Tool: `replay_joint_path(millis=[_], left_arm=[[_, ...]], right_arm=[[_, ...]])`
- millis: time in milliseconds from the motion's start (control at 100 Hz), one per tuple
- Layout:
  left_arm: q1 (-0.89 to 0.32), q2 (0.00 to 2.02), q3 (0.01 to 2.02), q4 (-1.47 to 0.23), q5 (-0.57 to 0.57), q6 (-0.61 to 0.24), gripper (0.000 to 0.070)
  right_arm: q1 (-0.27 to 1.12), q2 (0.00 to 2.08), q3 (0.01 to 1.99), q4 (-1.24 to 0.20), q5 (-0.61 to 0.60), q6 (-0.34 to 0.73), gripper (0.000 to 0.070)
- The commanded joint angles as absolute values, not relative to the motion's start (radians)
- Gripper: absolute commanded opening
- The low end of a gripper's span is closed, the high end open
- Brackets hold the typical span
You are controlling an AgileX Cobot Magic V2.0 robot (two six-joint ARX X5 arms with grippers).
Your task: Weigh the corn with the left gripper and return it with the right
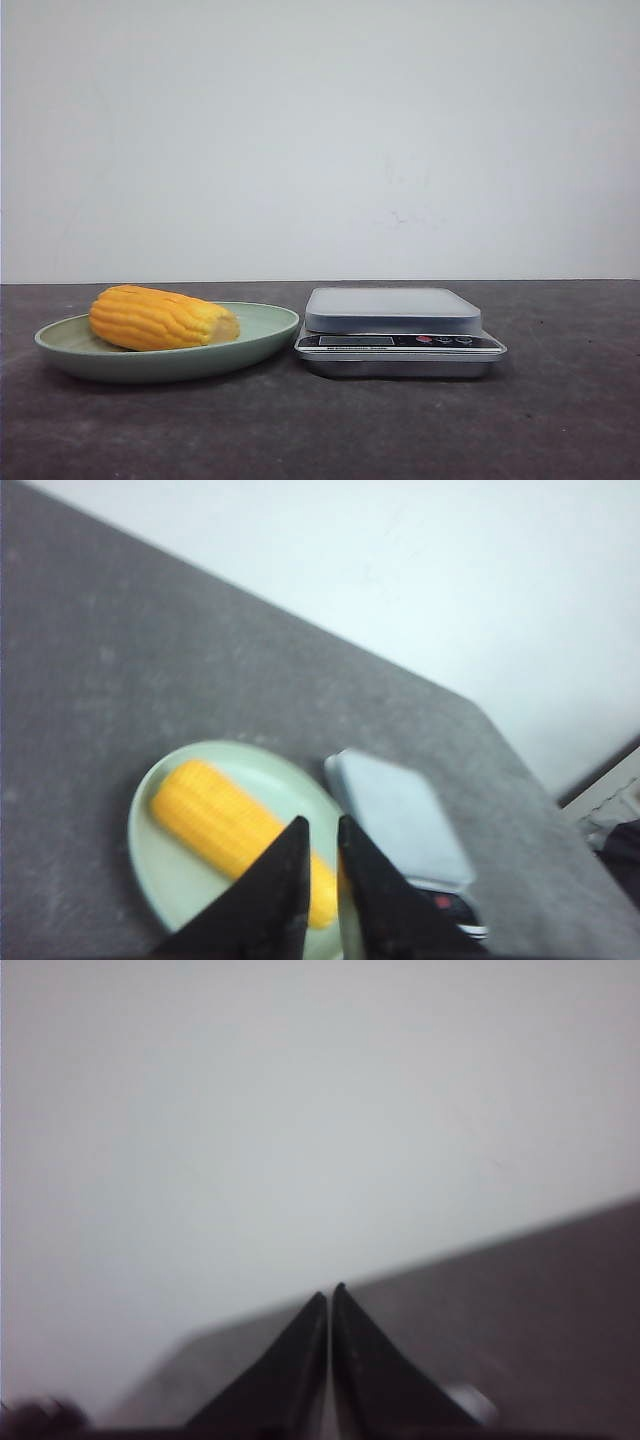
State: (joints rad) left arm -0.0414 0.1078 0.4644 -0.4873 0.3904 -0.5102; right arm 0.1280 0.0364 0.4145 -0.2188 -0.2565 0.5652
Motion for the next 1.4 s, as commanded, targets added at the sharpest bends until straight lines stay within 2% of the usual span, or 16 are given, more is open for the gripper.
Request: replay_joint_path(millis=[0, 150, 340, 460, 570, 610, 630, 660, 690, 750, 770, 820, 1000, 1090, 1390], left_arm=[[-0.04, 0.174, 0.595, -0.517, 0.374, -0.444, 0.0007], [-0.04, 0.36, 0.844, -0.545, 0.374, -0.376, 0.0007], [-0.041, 0.594, 1.151, -0.633, 0.388, -0.285, 0.0006], [-0.041, 0.685, 1.304, -0.733, 0.413, -0.237, 0.0006], [-0.041, 0.714, 1.365, -0.785, 0.422, -0.228, 0.0007], [-0.041, 0.713, 1.369, -0.793, 0.422, -0.228, 0.0042], [-0.041, 0.713, 1.368, -0.796, 0.422, -0.229, 0.0077], [-0.041, 0.711, 1.368, -0.802, 0.422, -0.228, 0.0158], [-0.041, 0.709, 1.368, -0.812, 0.423, -0.229, 0.0263], [-0.041, 0.705, 1.368, -0.834, 0.426, -0.229, 0.0467], [-0.041, 0.705, 1.368, -0.841, 0.43, -0.23, 0.0513], [-0.041, 0.705, 1.368, -0.859, 0.448, -0.239, 0.0563], [-0.044, 0.705, 1.368, -0.918, 0.501, -0.255, 0.057], [-0.046, 0.707, 1.368, -0.95, 0.497, -0.263, 0.07], [-0.047, 0.755, 1.368, -1.018, 0.498, -0.393, 0.07]], right_arm=[[0.128, 0.065, 0.527, -0.361, -0.25, 0.378, 0.0], [0.128, 0.172, 0.759, -0.411, -0.2, 0.243, 0.0], [0.128, 0.364, 1.052, -0.588, -0.181, 0.069, 0.0], [0.128, 0.417, 1.134, -0.585, -0.239, 0.071, 0.0], [0.128, 0.422, 1.139, -0.569, -0.243, 0.068, 0.0], [0.128, 0.423, 1.139, -0.572, -0.244, 0.067, 0.0015], [0.128, 0.423, 1.139, -0.575, -0.248, 0.067, 0.0048], [0.128, 0.423, 1.139, -0.577, -0.259, 0.065, 0.0147], [0.128, 0.423, 1.139, -0.578, -0.269, 0.065, 0.0289], [0.128, 0.423, 1.139, -0.578, -0.273, 0.066, 0.0627], [0.128, 0.423, 1.139, -0.578, -0.273, 0.067, 0.07], [0.128, 0.423, 1.139, -0.578, -0.273, 0.068, 0.07], [0.128, 0.423, 1.139, -0.578, -0.273, 0.072, 0.07], [0.128, 0.423, 1.139, -0.578, -0.273, 0.075, 0.07], [0.128, 0.423, 1.139, -0.615, -0.273, 0.08, 0.07]])
